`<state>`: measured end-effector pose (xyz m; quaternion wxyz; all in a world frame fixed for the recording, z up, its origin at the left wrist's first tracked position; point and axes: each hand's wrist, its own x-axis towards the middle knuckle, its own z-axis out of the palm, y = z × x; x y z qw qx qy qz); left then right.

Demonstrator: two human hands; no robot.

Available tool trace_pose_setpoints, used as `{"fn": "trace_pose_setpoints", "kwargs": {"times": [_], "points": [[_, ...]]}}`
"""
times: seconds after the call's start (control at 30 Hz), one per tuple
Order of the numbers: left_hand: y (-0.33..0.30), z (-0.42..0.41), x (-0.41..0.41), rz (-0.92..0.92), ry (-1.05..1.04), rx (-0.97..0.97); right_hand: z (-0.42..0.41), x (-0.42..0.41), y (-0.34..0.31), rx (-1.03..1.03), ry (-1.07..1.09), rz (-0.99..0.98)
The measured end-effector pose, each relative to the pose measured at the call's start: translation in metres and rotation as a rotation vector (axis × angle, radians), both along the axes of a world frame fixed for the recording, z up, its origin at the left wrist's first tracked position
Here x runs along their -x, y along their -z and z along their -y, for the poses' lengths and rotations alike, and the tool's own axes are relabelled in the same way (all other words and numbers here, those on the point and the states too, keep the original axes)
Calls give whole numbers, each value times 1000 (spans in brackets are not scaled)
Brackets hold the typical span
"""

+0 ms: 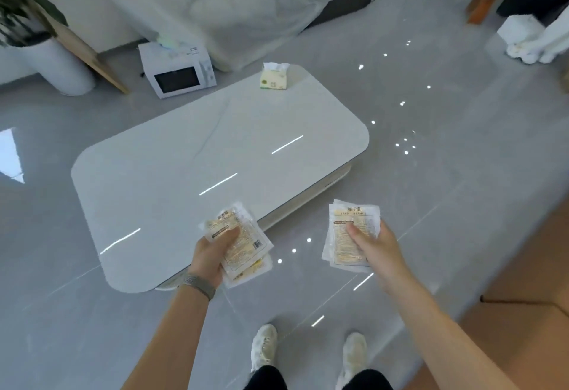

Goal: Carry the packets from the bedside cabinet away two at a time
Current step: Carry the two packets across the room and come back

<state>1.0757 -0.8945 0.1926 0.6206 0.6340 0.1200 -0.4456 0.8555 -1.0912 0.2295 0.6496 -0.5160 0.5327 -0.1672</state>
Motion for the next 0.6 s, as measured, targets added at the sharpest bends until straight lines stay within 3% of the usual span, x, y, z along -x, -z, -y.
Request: {"fn": "trace_pose_setpoints", "kwargs": {"times": [0.3, 0.6], "points": [[51, 53, 70, 27, -287, 0, 120, -19, 61, -30, -388, -23], [138, 63, 125, 5, -483, -37, 182, -29, 173, -59, -515, -20]]}}
